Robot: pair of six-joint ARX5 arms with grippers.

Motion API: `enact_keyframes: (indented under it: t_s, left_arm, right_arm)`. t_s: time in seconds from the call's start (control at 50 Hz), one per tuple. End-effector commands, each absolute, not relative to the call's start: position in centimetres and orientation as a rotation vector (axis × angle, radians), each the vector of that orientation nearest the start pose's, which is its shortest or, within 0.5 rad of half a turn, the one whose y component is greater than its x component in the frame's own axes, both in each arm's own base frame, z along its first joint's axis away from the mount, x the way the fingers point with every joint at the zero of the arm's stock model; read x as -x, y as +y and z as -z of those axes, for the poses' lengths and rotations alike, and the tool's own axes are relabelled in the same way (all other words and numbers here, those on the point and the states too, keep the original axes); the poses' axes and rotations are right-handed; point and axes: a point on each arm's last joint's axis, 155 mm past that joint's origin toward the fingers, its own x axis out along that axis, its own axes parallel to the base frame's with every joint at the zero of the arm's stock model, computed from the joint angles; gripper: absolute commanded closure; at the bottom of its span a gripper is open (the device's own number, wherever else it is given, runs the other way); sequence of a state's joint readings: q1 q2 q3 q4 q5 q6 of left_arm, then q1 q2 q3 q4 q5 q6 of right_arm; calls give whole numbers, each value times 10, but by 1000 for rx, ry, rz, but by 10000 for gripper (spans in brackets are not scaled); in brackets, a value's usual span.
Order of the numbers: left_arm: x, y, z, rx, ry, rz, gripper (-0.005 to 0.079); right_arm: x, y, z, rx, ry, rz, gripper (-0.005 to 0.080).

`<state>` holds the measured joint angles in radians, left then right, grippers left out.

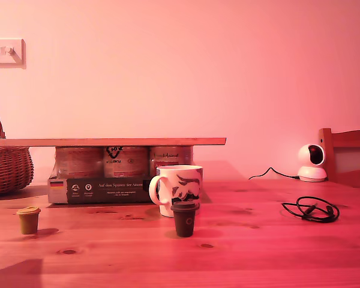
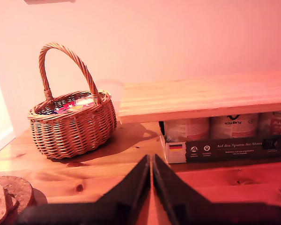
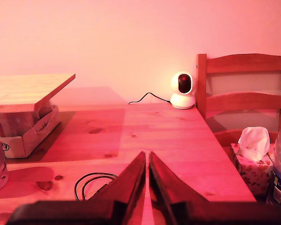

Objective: Slide the green coffee capsule to the right

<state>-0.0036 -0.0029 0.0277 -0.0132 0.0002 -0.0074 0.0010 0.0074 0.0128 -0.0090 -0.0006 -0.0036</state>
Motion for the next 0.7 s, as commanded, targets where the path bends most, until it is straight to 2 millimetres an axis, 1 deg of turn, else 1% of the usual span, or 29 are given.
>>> enact_keyframes:
  t_s: [0.0, 0.28, 0.34, 0.44, 0.52, 0.68]
  left_arm:
    - [-240, -15, -97, 33, 287, 90, 763]
    - [-240, -15, -97, 33, 286, 90, 764]
    - [-241, -15, -99, 36, 275, 89, 764]
    - [-243, -17, -110, 57, 232, 102, 764]
    - [-244, -19, -116, 77, 212, 113, 763]
    - [-243, -28, -119, 107, 204, 158, 763]
  right_arm:
    - [-250, -7, -114, -34, 210, 25, 765]
    - [-250, -6, -114, -42, 208, 21, 765]
    - [-251, -5, -117, -85, 196, 18, 765]
    - [-253, 0, -129, -144, 153, -7, 765]
    - [-253, 14, -136, -149, 128, -84, 765]
    - [-241, 63, -135, -168, 167, -353, 765]
